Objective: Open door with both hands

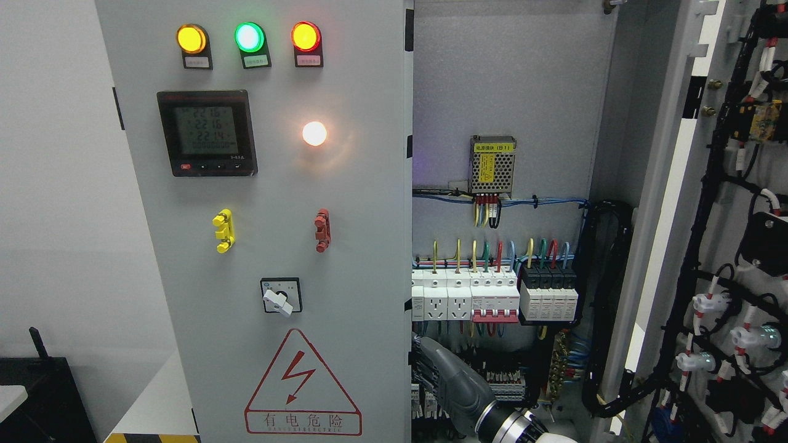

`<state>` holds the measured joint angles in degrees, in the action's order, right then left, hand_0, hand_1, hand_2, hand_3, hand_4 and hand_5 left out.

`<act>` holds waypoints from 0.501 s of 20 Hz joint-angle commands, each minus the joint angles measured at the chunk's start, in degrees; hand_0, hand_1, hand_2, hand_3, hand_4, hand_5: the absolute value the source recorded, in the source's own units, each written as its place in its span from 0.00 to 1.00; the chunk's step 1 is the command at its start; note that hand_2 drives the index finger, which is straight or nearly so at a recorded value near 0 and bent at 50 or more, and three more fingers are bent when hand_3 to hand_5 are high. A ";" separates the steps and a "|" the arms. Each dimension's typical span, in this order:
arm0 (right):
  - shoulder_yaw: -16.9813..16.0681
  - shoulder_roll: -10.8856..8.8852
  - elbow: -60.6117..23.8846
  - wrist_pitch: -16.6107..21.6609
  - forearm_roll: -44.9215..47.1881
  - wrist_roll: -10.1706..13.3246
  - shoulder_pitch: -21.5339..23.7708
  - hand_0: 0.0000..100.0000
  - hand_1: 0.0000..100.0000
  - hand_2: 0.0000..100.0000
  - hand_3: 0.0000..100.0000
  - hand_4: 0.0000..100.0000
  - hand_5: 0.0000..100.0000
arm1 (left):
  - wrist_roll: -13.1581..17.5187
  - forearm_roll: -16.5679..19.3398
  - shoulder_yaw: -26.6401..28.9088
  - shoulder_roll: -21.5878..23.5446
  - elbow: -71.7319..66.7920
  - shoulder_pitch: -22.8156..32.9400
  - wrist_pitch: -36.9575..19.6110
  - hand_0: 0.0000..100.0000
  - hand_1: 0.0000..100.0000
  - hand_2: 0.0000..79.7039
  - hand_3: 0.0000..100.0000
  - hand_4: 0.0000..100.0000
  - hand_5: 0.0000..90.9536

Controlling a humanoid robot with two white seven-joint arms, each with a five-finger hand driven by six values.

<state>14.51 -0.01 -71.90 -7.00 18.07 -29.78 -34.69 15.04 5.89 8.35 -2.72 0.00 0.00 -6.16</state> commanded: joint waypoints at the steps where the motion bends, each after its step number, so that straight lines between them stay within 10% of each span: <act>1: -0.10 1.77 1.24 -0.03 0.92 -0.54 -0.38 0.38 0.00 0.00 0.00 0.00 0.00 | 0.08 0.00 0.00 0.00 -0.97 0.62 0.00 0.00 0.00 0.00 0.00 0.00 0.00; 10: 0.16 1.77 1.24 -0.12 2.50 -0.63 -0.38 0.38 0.00 0.00 0.00 0.00 0.00 | -0.01 0.00 0.00 0.00 -0.97 0.62 0.00 0.00 0.00 0.00 0.00 0.00 0.00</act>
<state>14.52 -0.01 -71.17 -7.00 19.87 -30.38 -34.99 14.84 5.89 8.35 -2.72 0.00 0.00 -6.16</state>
